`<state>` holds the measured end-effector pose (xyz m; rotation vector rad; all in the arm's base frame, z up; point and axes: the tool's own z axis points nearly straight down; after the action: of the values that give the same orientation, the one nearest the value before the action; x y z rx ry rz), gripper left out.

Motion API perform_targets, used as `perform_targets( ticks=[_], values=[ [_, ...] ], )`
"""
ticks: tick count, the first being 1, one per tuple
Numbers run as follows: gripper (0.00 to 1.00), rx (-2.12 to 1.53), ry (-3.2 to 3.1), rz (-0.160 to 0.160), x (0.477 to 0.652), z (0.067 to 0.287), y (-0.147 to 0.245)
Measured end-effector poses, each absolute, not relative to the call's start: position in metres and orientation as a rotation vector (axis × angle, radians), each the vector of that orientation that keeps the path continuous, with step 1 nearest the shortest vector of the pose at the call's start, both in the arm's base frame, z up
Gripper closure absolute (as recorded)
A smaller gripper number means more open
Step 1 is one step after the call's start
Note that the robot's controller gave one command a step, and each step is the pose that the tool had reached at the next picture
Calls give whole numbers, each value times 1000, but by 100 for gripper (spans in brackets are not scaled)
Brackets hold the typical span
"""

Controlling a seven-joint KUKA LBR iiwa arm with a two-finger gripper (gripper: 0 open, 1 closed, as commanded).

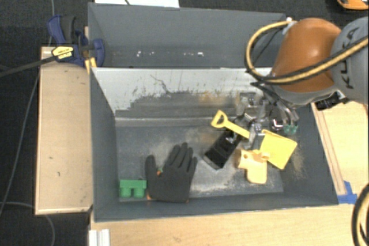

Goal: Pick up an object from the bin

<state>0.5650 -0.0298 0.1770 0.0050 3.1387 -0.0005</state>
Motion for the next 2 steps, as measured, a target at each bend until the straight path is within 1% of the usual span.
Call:
perform_targets(
  ticks=[1, 2],
  values=[
    [0, 5, 3139, 0, 565, 177, -30],
    [100, 106, 3134, 1, 558, 124, -4]
  ],
)
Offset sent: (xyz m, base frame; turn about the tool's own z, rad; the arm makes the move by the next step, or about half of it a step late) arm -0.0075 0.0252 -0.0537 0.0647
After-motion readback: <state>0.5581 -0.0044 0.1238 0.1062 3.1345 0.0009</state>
